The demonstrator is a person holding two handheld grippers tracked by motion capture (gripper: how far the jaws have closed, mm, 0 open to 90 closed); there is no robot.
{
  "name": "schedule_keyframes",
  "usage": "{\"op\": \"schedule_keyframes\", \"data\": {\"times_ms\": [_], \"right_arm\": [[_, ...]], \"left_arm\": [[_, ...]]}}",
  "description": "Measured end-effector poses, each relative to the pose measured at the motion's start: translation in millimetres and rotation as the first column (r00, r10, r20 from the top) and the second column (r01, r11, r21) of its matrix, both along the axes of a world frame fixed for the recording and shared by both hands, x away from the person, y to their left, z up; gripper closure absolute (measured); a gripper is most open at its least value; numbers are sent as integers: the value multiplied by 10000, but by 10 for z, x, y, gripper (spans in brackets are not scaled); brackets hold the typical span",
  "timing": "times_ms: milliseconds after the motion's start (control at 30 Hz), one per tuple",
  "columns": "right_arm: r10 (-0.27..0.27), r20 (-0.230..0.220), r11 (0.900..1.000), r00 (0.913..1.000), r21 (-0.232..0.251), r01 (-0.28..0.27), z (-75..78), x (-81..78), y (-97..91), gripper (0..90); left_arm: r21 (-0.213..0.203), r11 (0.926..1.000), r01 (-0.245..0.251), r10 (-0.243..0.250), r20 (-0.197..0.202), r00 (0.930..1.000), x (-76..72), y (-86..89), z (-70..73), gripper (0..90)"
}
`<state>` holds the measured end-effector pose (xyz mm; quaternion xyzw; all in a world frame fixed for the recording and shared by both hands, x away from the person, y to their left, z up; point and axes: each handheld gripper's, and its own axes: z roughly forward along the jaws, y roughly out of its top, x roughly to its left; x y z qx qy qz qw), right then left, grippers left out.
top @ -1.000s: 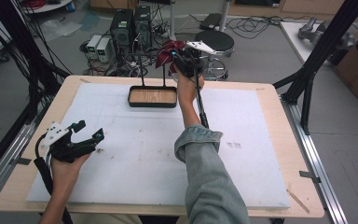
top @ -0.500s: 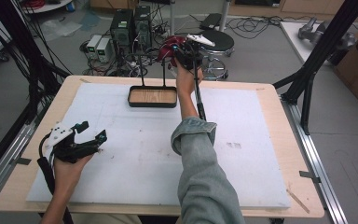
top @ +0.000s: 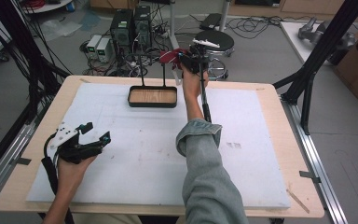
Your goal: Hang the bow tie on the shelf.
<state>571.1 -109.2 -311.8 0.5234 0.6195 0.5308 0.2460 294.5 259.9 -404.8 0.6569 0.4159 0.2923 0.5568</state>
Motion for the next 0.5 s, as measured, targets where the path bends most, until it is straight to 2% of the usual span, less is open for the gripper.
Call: {"op": "schedule_keyframes", "data": {"times_ms": [167, 300, 400, 500], "right_arm": [[-68, -238, 9994, 9997, 325, 76, -7, -4, -46, 559], [-28, 6, 9995, 10000, 330, 27, 19, -49, -95, 557], [-33, 177, 9997, 9998, 248, 29, 29, -99, -157, 531], [-51, 340, 9991, 9994, 414, 37, 49, -163, -266, 484]], "left_arm": [[-16, 10000, -51, 51, -15, 10000, -5, 23, -5, 200], [32, 10000, -25, 25, -32, 10000, -6, 14, -7, 200], [126, 9999, -12, 11, 12, 10000, -6, -4, -8, 200], [153, 9999, 2, -2, 56, 10000, -4, -16, -12, 199]]}}
